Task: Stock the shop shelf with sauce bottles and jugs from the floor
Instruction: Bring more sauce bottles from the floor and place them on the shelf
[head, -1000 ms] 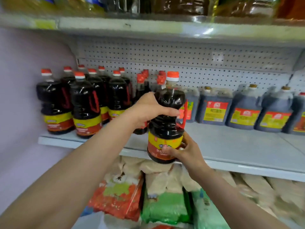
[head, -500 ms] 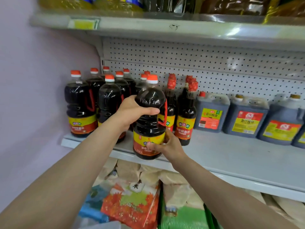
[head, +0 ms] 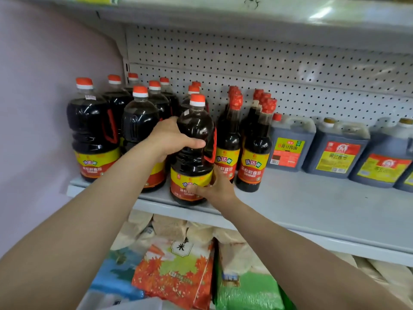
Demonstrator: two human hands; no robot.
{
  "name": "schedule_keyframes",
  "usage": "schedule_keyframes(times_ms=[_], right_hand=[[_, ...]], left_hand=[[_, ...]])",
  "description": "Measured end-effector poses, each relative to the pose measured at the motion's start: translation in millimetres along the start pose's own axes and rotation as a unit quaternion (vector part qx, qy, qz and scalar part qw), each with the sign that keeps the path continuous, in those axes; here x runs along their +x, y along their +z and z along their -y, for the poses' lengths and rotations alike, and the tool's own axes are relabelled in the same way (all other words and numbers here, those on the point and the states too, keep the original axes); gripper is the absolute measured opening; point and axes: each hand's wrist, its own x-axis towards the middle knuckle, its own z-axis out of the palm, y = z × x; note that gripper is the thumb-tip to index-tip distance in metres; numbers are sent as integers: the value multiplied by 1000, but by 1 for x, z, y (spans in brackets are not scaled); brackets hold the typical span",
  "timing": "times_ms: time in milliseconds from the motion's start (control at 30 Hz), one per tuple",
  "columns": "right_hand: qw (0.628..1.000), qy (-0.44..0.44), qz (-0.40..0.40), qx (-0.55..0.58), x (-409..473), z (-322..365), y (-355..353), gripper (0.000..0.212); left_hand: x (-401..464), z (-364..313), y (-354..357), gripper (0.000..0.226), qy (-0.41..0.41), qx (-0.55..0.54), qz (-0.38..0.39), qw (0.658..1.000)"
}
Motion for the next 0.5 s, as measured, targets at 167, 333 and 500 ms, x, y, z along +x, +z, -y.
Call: schedule_keyframes(times_ms=[167,333,500], right_hand=[[1000,6,-12,-25,12,1,10,90],[998,10,-20,-59,19,-1,15,97],[996,18,-26,-82,14,-1,14,90]], left_hand=[[7,6,-3,112,0,26,-31,999],[8,8,0,100,2,37,-60,998],[7,13,4,92,8,52,-89,995]])
